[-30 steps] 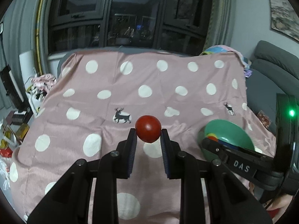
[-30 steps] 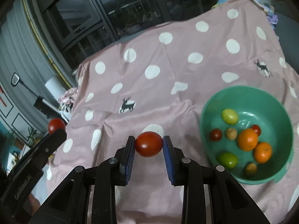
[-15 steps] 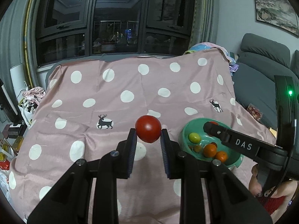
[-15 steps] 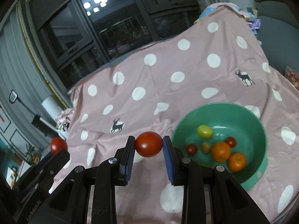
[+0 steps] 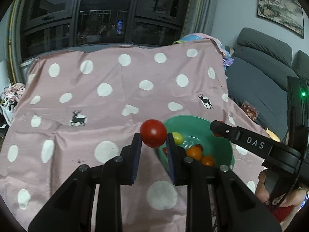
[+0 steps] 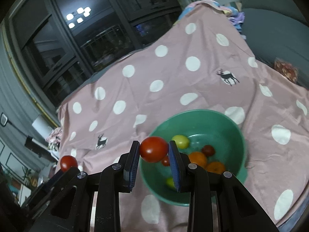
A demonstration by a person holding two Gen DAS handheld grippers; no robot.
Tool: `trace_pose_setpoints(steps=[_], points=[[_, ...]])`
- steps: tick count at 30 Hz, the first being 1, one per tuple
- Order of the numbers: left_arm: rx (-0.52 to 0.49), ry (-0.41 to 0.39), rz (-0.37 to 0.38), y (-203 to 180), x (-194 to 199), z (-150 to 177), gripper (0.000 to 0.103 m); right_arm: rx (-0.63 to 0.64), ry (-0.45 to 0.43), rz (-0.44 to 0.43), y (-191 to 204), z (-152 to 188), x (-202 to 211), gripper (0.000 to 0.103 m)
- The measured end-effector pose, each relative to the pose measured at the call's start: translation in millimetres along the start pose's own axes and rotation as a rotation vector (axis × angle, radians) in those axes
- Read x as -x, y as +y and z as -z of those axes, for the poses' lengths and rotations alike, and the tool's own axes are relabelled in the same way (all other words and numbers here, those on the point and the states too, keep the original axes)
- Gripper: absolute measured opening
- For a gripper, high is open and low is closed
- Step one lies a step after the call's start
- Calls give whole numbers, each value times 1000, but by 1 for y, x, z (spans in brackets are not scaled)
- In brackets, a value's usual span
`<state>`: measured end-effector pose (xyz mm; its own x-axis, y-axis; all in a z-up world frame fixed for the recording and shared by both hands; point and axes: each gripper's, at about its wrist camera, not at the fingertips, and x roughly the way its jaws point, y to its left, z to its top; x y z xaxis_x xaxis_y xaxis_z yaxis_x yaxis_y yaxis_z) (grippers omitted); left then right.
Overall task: Organize fruits
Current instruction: 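Carry the tomato in the right gripper over the bowl while the left gripper carries its tomato, then open the right gripper over the bowl while the left gripper releases its tomato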
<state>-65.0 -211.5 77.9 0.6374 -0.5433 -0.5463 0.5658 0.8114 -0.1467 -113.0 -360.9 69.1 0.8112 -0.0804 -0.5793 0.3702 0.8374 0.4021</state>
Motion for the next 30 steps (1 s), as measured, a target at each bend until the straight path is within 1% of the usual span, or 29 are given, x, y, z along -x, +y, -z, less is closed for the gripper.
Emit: trace_pose_setpoints(steps=[9,13,19,30], points=[[-23,74,53,-32,-39,9,25,-33,44,81,-30,-2,-11,32],[-18,118,72,-41,-58,14,25,-39,80,96,-41,-1,-19,32],[-27,171,78,-50,-79,21,25,-56,132,121,-54,2,-31,32],[-18,232,90,-56,-100,29,25,-83,200,137,-69,4,-46,32]])
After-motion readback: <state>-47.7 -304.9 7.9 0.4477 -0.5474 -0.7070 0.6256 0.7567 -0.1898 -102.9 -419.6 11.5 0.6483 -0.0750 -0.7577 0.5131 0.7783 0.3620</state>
